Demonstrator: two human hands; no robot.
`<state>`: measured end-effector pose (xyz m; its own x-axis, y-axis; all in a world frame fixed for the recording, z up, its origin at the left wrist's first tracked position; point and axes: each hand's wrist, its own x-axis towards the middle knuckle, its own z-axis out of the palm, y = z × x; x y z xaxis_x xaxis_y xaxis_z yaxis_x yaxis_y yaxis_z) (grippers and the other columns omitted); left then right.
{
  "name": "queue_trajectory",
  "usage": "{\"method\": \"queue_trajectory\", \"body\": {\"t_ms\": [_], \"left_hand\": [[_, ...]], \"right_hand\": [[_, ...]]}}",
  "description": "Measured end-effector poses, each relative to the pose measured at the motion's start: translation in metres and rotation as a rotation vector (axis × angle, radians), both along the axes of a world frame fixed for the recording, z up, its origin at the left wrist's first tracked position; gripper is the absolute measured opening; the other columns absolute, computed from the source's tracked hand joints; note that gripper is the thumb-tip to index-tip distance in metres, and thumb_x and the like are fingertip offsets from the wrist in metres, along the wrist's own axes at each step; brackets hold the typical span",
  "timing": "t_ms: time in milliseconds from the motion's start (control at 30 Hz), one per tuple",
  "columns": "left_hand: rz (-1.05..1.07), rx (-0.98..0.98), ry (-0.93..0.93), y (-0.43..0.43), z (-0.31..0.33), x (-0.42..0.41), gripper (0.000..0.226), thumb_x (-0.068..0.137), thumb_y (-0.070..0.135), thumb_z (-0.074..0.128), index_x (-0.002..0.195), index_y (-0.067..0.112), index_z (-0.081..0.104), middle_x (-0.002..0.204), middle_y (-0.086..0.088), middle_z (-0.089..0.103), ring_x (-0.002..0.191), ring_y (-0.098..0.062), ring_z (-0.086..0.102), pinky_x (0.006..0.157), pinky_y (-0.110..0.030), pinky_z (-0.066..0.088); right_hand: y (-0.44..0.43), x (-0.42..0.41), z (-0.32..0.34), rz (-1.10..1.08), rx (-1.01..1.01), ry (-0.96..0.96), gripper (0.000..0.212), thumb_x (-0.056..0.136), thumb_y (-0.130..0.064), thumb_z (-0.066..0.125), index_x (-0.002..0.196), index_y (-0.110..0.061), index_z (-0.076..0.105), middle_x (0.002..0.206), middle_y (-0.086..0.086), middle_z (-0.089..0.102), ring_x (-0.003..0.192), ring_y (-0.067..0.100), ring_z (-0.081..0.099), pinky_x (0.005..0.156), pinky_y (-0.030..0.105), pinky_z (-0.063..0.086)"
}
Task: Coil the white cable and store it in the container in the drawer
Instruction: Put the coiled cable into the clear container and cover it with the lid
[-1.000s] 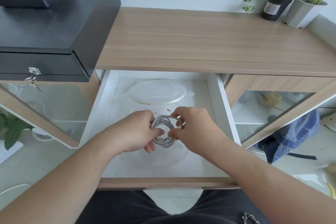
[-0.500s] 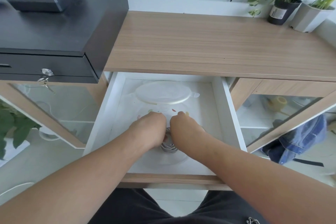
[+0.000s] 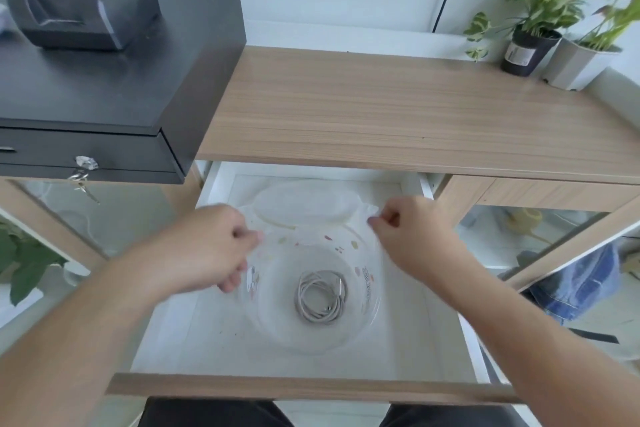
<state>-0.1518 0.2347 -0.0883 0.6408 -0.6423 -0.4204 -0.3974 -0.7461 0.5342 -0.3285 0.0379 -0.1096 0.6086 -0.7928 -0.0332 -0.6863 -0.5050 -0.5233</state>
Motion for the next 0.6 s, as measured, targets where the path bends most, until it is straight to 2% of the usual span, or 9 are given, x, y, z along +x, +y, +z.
{"method": "queue_trajectory", "body": {"t_ms": [67,133,200,267,333,400,467,533,600], "left_hand": [[0.087,-0.027,-0.136,-0.004,0.000,0.019,0.049,0.100,0.054,0.045,0.091,0.008,0.062,0.081,-0.002,0.076,0.063,-0.023,0.075,0.070,-0.036,0.057],[0.131,0.021,-0.161,-0.016,-0.007,0.026,0.057,0.098,0.065,0.037,0.112,0.014,0.058,0.101,-0.007,0.073,0.085,-0.030,0.071,0.075,-0.037,0.049],[0.155,0.046,-0.068,-0.030,-0.017,0.028,0.075,0.096,0.071,0.033,0.144,0.014,0.044,0.131,-0.009,0.061,0.105,-0.029,0.064,0.082,-0.039,0.044],[0.174,0.029,0.027,-0.042,-0.023,0.027,0.084,0.095,0.071,0.036,0.156,0.013,0.030,0.144,-0.008,0.052,0.114,-0.028,0.063,0.090,-0.039,0.043],[0.184,-0.028,0.082,-0.048,-0.029,0.028,0.073,0.098,0.061,0.047,0.147,0.007,0.042,0.130,-0.010,0.060,0.108,-0.028,0.069,0.100,-0.041,0.047],[0.185,-0.079,0.107,-0.048,-0.033,0.029,0.041,0.098,0.049,0.058,0.109,0.009,0.060,0.120,-0.012,0.068,0.101,-0.027,0.073,0.103,-0.042,0.048],[0.170,-0.092,0.094,-0.043,-0.029,0.028,0.030,0.096,0.045,0.063,0.082,0.022,0.050,0.116,-0.017,0.071,0.098,-0.027,0.073,0.102,-0.043,0.050],[0.156,-0.109,0.062,-0.032,-0.023,0.025,0.026,0.094,0.046,0.067,0.100,0.022,0.060,0.109,-0.014,0.073,0.092,-0.024,0.073,0.093,-0.038,0.054],[0.135,-0.111,0.047,-0.016,-0.014,0.019,0.066,0.088,0.052,0.071,0.141,0.018,0.052,0.101,-0.004,0.072,0.083,-0.017,0.072,0.075,-0.030,0.052]], "right_hand": [[-0.023,0.001,-0.002,-0.137,0.119,-0.019,0.031,0.092,-0.033,0.058,0.075,-0.007,0.060,0.066,0.001,0.059,0.057,0.021,0.050,0.046,0.024,0.036],[-0.037,0.011,-0.005,-0.155,0.242,0.031,0.038,0.095,-0.041,0.052,0.082,-0.005,0.060,0.073,0.007,0.063,0.059,0.023,0.054,0.055,0.030,0.045],[-0.040,0.026,-0.010,-0.152,0.417,0.004,0.040,0.096,-0.045,0.051,0.083,-0.008,0.059,0.080,0.009,0.065,0.058,0.022,0.063,0.075,0.040,0.057],[-0.041,0.038,-0.016,-0.156,0.489,-0.020,0.033,0.096,-0.043,0.055,0.083,-0.013,0.058,0.081,0.007,0.068,0.062,0.020,0.071,0.090,0.047,0.058],[-0.038,0.045,-0.022,-0.169,0.547,-0.072,0.026,0.096,-0.030,0.060,0.093,-0.005,0.067,0.075,0.008,0.071,0.066,0.022,0.071,0.093,0.050,0.057],[-0.038,0.047,-0.024,-0.183,0.597,-0.124,0.026,0.094,-0.018,0.064,0.103,0.005,0.071,0.070,0.009,0.072,0.063,0.023,0.067,0.095,0.048,0.057],[-0.038,0.042,-0.019,-0.161,0.567,-0.134,0.021,0.089,-0.015,0.069,0.095,0.004,0.075,0.066,0.008,0.073,0.059,0.021,0.064,0.088,0.043,0.058],[-0.035,0.030,-0.009,-0.100,0.539,-0.166,0.014,0.083,-0.014,0.073,0.084,-0.001,0.076,0.068,0.009,0.075,0.060,0.021,0.063,0.071,0.037,0.057],[-0.029,0.009,-0.001,-0.048,0.557,-0.211,0.009,0.081,-0.014,0.078,0.080,-0.006,0.075,0.064,0.005,0.075,0.055,0.016,0.062,0.058,0.029,0.051]]}}
